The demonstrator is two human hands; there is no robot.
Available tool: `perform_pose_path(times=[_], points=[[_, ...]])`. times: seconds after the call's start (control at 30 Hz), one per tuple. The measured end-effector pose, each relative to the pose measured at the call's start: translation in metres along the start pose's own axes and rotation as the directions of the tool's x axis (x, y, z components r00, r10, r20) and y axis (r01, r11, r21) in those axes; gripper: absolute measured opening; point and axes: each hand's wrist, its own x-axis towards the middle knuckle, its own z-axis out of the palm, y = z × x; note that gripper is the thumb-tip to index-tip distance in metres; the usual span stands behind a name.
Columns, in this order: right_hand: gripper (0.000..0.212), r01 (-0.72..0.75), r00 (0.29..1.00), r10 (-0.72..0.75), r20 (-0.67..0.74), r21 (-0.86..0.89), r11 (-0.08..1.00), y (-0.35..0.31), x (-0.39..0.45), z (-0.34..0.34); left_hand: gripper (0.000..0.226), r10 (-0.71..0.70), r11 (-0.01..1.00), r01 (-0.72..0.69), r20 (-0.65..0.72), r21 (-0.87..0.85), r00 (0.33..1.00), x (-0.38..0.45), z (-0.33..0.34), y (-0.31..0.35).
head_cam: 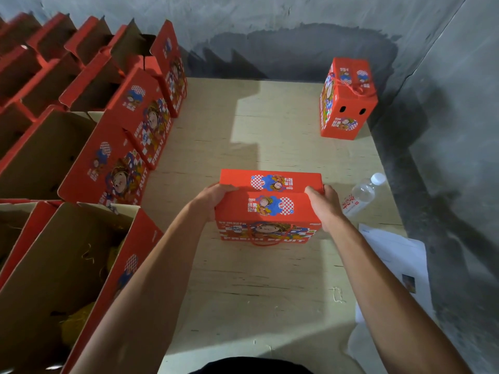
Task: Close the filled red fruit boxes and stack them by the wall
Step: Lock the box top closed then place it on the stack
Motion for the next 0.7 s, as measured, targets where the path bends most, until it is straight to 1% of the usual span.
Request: perform_pose_path(times=[0.1,0.23,0.27,0.3,0.33,0.37,0.4,0.43,0.47,0.5,0.53,0.57,0.6,0.63,0.67,0.7], points=[[0.03,0.03,1.0,-0.031,-0.005,-0.05,0.998,0.001,0.0,0.001,0.039,0.042,0.999,-0.041,-0.036,0.026,0.998,0.002,0.0,-0.002],[0.035,0.049,0.997,-0.058,-0.048,-0.179,0.983,-0.006,-0.002,0.005,0.044,0.136,0.989,-0.124,-0.182,0.078,0.974,0.008,0.0,-0.004],[0.04,0.06,0.995,-0.078,-0.069,-0.226,0.972,-0.008,-0.003,0.007,0.043,0.186,0.982,-0.171,-0.211,0.085,0.96,0.009,0.001,-0.006],[0.047,0.076,0.989,-0.109,-0.104,-0.276,0.958,-0.009,-0.005,0.01,0.043,0.269,0.962,-0.251,-0.236,0.105,0.934,0.01,0.001,-0.01],[0.051,0.103,0.974,-0.162,-0.156,-0.332,0.938,-0.009,-0.008,0.013,0.045,0.371,0.928,-0.347,-0.258,0.134,0.892,0.01,0.003,-0.014],[0.051,0.145,0.946,-0.245,-0.212,-0.401,0.905,-0.008,-0.011,0.016,0.051,0.462,0.886,-0.426,-0.283,0.18,0.841,0.009,0.005,-0.019],[0.044,0.21,0.897,-0.369,-0.244,-0.499,0.841,-0.006,-0.014,0.019,0.058,0.535,0.843,-0.473,-0.313,0.254,0.785,0.007,0.008,-0.023],[0.034,0.289,0.824,-0.515,-0.235,-0.608,0.739,-0.004,-0.018,0.021,0.06,0.607,0.789,-0.497,-0.339,0.361,0.719,0.006,0.01,-0.026],[0.024,0.363,0.737,-0.647,-0.195,-0.693,0.623,-0.001,-0.019,0.023,0.056,0.69,0.711,-0.51,-0.34,0.485,0.638,0.005,0.011,-0.028],[0.016,0.431,0.654,-0.742,-0.147,-0.734,0.525,0.001,-0.019,0.024,0.048,0.768,0.614,-0.504,-0.313,0.607,0.559,0.004,0.013,-0.029],[0.015,0.494,0.594,-0.798,-0.103,-0.736,0.463,0.003,-0.02,0.025,0.04,0.826,0.518,-0.481,-0.27,0.707,0.494,0.003,0.014,-0.028],[0.02,0.548,0.56,-0.826,-0.066,-0.718,0.429,0.004,-0.02,0.026,0.032,0.87,0.423,-0.452,-0.213,0.786,0.445,0.002,0.015,-0.026],[0.026,0.592,0.545,-0.838,-0.028,-0.694,0.408,0.005,-0.021,0.027,0.027,0.9,0.329,-0.427,-0.143,0.842,0.411,0.001,0.016,-0.025],[0.031,0.625,0.539,-0.842,0.023,-0.681,0.382,0.005,-0.021,0.027,0.024,0.916,0.249,-0.412,-0.075,0.877,0.393,0.0,0.016,-0.024],[0.037,0.648,0.535,-0.839,0.093,-0.683,0.338,0.005,-0.022,0.028,0.022,0.921,0.189,-0.407,-0.018,0.894,0.389,0.0,0.017,-0.023],[0.043,0.665,0.535,-0.827,0.174,-0.691,0.285,0.005,-0.024,0.029,0.021,0.916,0.149,-0.408,0.03,0.901,0.4,0.0,0.019,-0.021]])
